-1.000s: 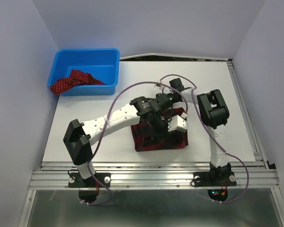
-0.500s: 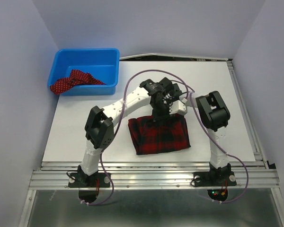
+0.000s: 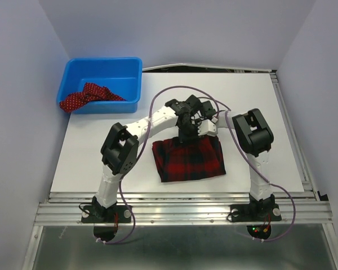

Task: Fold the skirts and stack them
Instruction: Fold the skirt

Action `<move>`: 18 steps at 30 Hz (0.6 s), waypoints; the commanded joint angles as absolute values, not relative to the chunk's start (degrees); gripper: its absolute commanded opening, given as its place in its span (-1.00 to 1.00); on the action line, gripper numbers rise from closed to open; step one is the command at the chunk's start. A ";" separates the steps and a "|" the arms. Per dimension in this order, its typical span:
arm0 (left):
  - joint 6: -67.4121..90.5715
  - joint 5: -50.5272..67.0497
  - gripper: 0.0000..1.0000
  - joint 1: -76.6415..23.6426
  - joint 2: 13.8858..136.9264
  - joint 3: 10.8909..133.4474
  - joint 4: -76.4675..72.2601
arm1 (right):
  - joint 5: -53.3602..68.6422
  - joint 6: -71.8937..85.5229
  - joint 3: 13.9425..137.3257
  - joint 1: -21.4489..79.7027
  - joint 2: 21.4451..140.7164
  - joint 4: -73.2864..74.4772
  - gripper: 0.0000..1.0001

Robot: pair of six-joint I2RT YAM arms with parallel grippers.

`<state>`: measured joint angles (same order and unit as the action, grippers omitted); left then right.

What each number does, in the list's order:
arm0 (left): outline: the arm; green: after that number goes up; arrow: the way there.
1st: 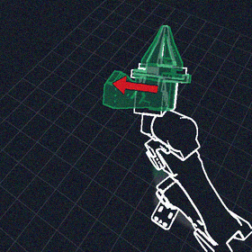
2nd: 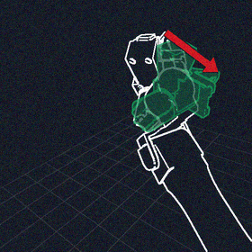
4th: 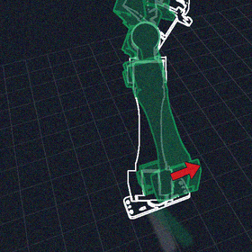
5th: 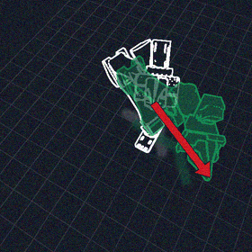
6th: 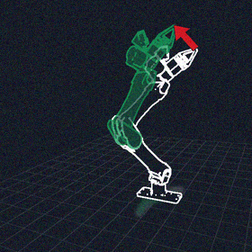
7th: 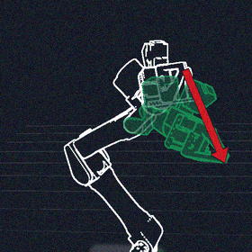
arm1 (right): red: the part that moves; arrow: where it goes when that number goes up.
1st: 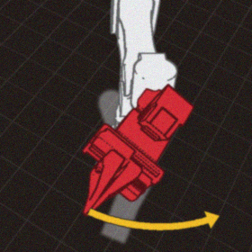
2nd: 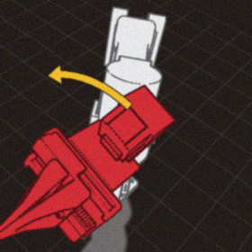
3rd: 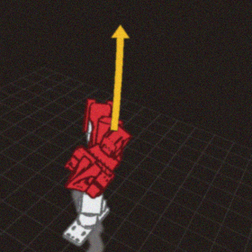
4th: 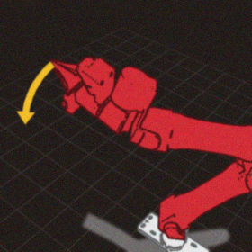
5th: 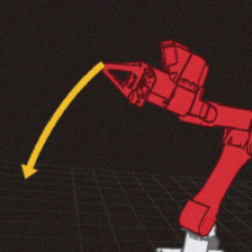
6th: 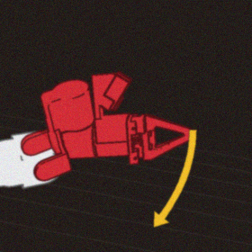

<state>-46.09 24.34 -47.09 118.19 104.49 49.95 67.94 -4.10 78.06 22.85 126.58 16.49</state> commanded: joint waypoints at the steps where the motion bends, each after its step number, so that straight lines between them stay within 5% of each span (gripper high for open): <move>1: -47.46 17.41 -0.99 -46.76 113.21 97.14 37.63 | 69.26 -4.04 77.43 23.99 126.38 17.93 -0.26; 9: -45.79 10.03 -0.85 -46.76 110.13 85.27 21.72 | 68.82 -3.08 79.72 23.99 128.32 18.19 -0.22; 18: -44.12 5.63 -0.03 -47.46 103.46 84.01 19.76 | 67.24 -2.11 83.32 23.39 129.29 18.98 -0.13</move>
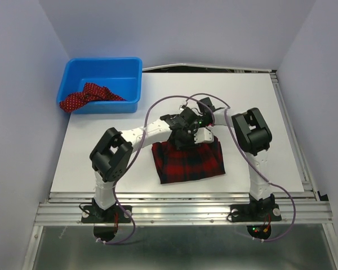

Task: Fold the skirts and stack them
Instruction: Fold the skirt

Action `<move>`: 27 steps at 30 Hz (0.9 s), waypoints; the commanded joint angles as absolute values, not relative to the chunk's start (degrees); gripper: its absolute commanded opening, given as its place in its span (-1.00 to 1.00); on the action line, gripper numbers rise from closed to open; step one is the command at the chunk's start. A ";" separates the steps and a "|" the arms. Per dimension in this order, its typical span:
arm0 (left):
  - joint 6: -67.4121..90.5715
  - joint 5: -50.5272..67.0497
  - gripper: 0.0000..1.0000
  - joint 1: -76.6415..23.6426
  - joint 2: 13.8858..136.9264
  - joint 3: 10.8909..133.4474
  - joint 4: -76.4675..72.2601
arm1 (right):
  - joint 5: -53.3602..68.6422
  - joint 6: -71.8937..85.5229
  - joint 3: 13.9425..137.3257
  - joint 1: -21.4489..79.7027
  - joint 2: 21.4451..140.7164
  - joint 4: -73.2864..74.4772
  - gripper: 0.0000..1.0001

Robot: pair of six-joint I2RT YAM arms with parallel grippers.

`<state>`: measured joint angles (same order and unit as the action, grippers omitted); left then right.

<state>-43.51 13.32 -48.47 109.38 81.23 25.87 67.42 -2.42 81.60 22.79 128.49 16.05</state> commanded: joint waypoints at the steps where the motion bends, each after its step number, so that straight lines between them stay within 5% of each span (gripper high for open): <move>1: -43.60 5.36 -0.03 -47.46 102.14 85.33 20.99 | 67.15 -1.50 84.02 23.38 129.11 18.81 -0.08; 10: -32.54 3.34 0.15 -45.97 91.16 92.02 28.56 | 63.90 7.72 101.58 13.28 125.16 18.90 0.53; 15: -18.13 10.35 0.09 -45.18 86.23 85.18 24.71 | 61.44 7.48 103.54 10.72 116.47 20.73 0.53; 20: -6.80 25.35 -0.11 -40.62 82.18 73.60 17.60 | 63.62 5.97 91.00 10.72 101.65 28.55 0.30; 27: 3.41 39.09 -0.23 -33.67 83.75 62.16 6.71 | 65.13 14.41 59.81 15.99 83.42 16.99 0.31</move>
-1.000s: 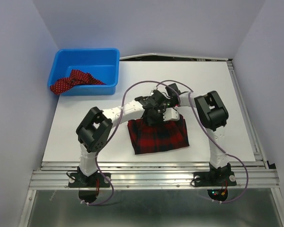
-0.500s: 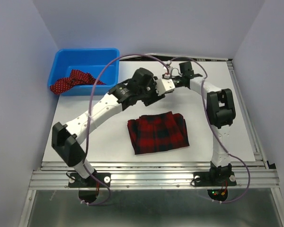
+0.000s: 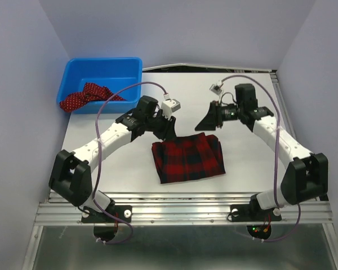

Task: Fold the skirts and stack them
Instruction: Fold the skirt

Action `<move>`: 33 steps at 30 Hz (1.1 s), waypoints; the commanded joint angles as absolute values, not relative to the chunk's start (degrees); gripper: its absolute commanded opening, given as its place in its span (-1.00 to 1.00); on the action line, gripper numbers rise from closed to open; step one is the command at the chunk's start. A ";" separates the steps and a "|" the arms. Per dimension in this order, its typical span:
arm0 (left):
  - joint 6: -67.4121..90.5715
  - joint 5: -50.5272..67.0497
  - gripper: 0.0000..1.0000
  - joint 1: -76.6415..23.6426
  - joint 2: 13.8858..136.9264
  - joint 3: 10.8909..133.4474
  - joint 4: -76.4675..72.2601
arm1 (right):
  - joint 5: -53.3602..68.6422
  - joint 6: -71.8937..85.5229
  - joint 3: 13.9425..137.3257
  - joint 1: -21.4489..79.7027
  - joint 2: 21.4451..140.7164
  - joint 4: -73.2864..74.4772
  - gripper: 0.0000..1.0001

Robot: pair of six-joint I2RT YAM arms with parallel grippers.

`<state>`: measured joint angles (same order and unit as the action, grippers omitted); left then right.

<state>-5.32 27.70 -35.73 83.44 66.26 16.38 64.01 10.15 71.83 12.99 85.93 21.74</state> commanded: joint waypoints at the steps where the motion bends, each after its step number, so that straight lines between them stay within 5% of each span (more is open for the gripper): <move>1: 4.04 39.46 -0.24 -33.40 84.54 61.44 5.72 | 65.30 13.98 58.03 16.00 83.50 16.53 0.31; 6: 5.71 39.82 -0.24 -31.47 93.75 59.68 1.15 | 60.57 13.89 49.85 16.52 88.05 10.48 0.36; 19: 3.96 41.13 -0.18 -24.70 109.07 69.78 0.61 | 31.48 10.38 53.08 15.47 96.77 7.82 0.45; 22: 2.47 40.43 -0.04 -24.70 108.37 74.60 1.75 | 25.85 8.18 53.09 14.77 94.40 8.17 0.47; 24: 0.54 36.85 0.22 -24.70 105.13 79.61 4.12 | 21.81 5.55 54.04 14.77 92.56 10.27 0.53; 28: -5.61 29.11 0.50 -24.70 96.35 84.28 8.17 | 21.09 3.26 57.12 14.77 85.71 15.19 0.82; 30: -8.43 25.24 0.95 -24.61 90.81 85.42 11.14 | 21.88 2.38 58.88 14.77 82.10 19.22 0.99; 33: -10.37 13.32 0.97 -24.17 83.78 85.43 13.09 | 20.05 1.67 60.12 15.38 79.81 22.06 1.00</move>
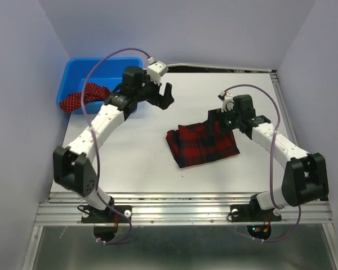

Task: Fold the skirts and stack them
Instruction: Fold the skirt, then neatly place the folded skirt to the corner

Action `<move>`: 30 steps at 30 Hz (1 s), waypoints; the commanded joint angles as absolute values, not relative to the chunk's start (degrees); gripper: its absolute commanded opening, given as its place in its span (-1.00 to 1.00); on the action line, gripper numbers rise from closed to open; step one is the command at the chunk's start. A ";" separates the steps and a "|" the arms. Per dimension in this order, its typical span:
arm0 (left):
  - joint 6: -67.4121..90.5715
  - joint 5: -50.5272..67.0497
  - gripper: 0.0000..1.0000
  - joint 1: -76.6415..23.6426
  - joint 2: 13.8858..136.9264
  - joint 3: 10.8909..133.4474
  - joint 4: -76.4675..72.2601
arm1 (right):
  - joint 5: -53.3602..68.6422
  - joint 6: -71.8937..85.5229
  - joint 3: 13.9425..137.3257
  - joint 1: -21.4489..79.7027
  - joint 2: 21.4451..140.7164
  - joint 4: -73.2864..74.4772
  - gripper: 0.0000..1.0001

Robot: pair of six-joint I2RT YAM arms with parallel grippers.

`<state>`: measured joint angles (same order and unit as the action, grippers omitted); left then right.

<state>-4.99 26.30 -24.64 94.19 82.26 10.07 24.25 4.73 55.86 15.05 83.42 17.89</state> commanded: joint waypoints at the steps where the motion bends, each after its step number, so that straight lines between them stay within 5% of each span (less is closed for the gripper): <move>1: -10.55 10.66 0.97 -23.91 80.37 85.08 13.01 | 19.17 2.02 59.77 15.38 79.63 22.32 1.00; 10: -11.60 -4.12 0.97 -17.50 68.47 75.68 17.74 | 1.69 4.48 57.21 28.19 82.87 21.44 1.00; 20: -10.11 -1.49 0.97 -12.04 60.73 66.10 20.48 | -12.30 8.34 61.08 30.76 100.01 20.48 1.00; 30: -13.01 5.27 0.97 -11.78 62.75 66.18 23.12 | -1.15 -7.45 59.68 8.39 102.22 21.09 1.00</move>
<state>-11.53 2.11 -12.08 62.43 65.34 23.09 -2.07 2.44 62.98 18.68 101.80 17.67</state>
